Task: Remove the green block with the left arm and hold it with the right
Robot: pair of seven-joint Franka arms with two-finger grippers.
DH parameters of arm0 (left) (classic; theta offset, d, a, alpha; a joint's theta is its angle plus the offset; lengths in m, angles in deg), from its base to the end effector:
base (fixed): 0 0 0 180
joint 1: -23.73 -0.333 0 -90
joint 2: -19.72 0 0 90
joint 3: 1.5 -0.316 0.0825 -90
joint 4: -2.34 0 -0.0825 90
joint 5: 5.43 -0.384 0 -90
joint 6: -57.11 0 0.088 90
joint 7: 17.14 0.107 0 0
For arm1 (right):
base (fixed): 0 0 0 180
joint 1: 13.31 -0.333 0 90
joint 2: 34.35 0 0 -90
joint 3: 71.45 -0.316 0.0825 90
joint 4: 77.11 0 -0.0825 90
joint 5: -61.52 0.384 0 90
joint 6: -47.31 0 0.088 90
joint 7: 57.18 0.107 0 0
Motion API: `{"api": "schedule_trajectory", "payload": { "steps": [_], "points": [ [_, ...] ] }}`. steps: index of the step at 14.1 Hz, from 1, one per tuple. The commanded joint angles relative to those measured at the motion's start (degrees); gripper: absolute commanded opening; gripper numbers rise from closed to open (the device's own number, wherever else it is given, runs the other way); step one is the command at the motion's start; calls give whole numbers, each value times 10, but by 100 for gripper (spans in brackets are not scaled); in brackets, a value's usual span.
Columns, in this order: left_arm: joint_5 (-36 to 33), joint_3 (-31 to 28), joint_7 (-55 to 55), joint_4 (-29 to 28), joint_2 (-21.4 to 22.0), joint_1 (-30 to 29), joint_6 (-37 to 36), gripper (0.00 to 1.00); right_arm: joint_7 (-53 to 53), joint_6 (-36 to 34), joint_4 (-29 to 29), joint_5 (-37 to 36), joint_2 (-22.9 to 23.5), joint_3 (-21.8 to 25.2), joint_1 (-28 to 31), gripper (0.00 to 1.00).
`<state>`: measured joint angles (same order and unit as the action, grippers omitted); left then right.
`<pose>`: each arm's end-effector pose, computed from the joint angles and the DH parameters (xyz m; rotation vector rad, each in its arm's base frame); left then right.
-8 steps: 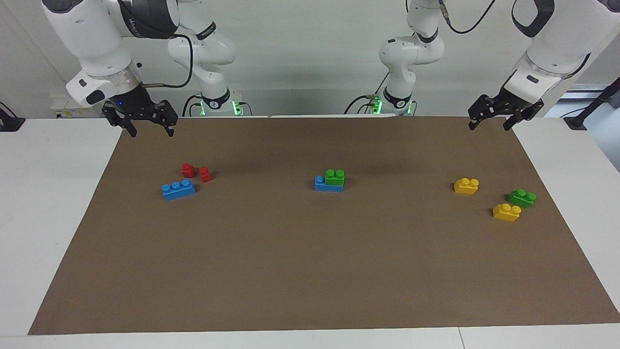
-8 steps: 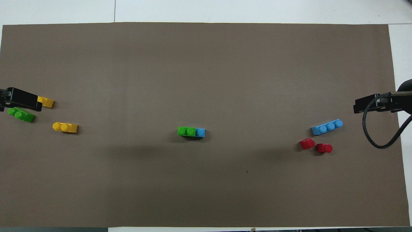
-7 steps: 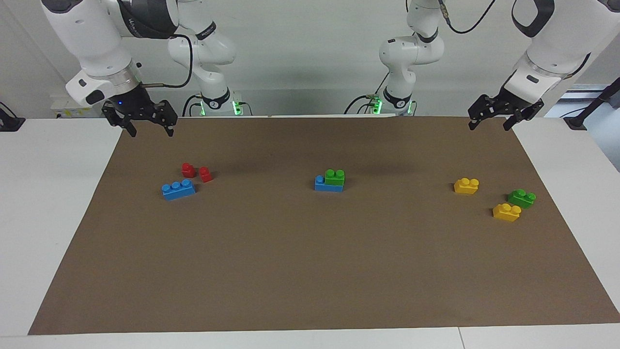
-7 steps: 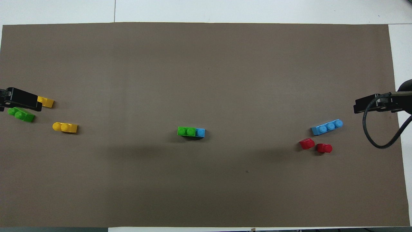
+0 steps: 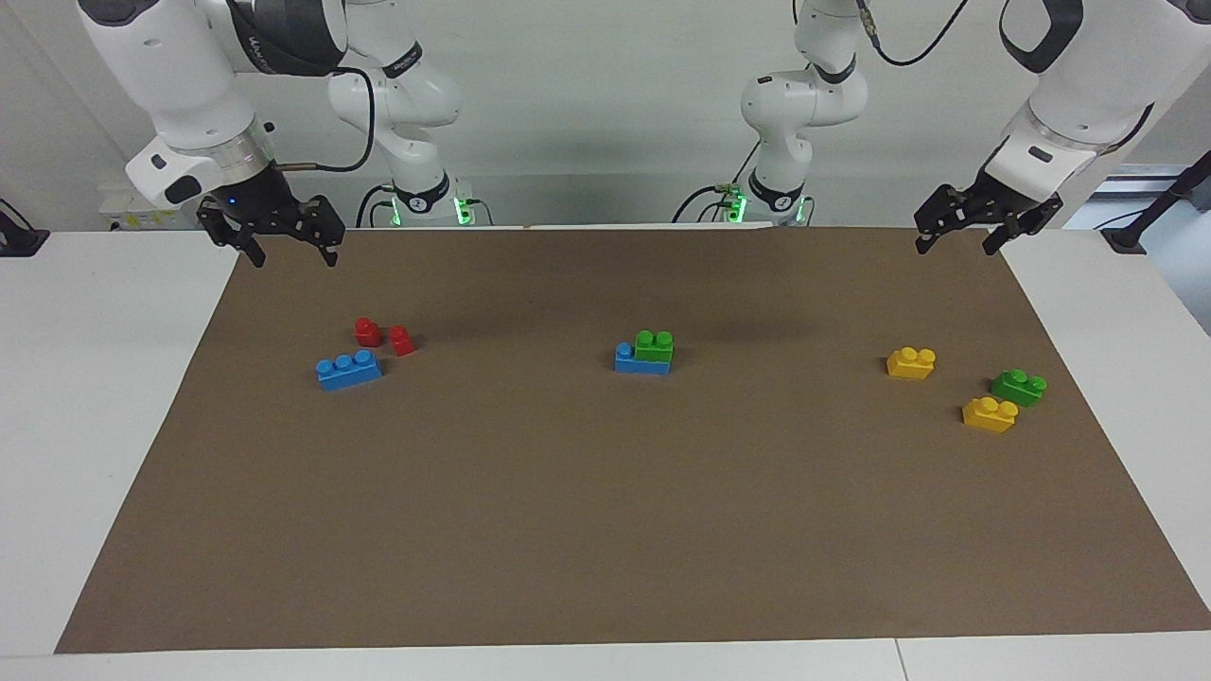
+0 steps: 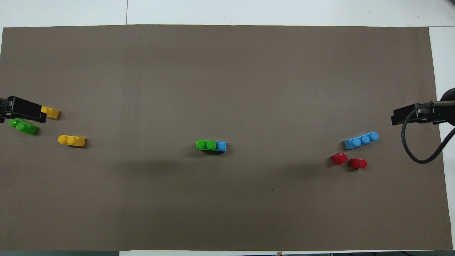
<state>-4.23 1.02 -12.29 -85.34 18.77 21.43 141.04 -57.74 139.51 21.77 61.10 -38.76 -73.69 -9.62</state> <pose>0.5486 -0.0043 0.6254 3.1110 -0.1399 -0.1263 0.5308 -0.0135 0.5963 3.1313 -0.0239 -0.0624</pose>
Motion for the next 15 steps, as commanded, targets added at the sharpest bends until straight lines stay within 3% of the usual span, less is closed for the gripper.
{"api": "schedule_trajectory", "payload": {
  "steps": [1, 9, 15],
  "points": [
    [3, 4, 7, 2, 1, -10, 3, 100, 32, -8, 3, -8, -3, -5, 3, 100],
    [3, 5, -6, -30, 19, -22, 3, 100, 450, 45, 39, 47, -13, -6, -48, 100],
    [4, 12, -236, -97, 54, 28, 29, 100, 743, 90, 73, 127, -7, -6, -112, 100]
  ]
}}
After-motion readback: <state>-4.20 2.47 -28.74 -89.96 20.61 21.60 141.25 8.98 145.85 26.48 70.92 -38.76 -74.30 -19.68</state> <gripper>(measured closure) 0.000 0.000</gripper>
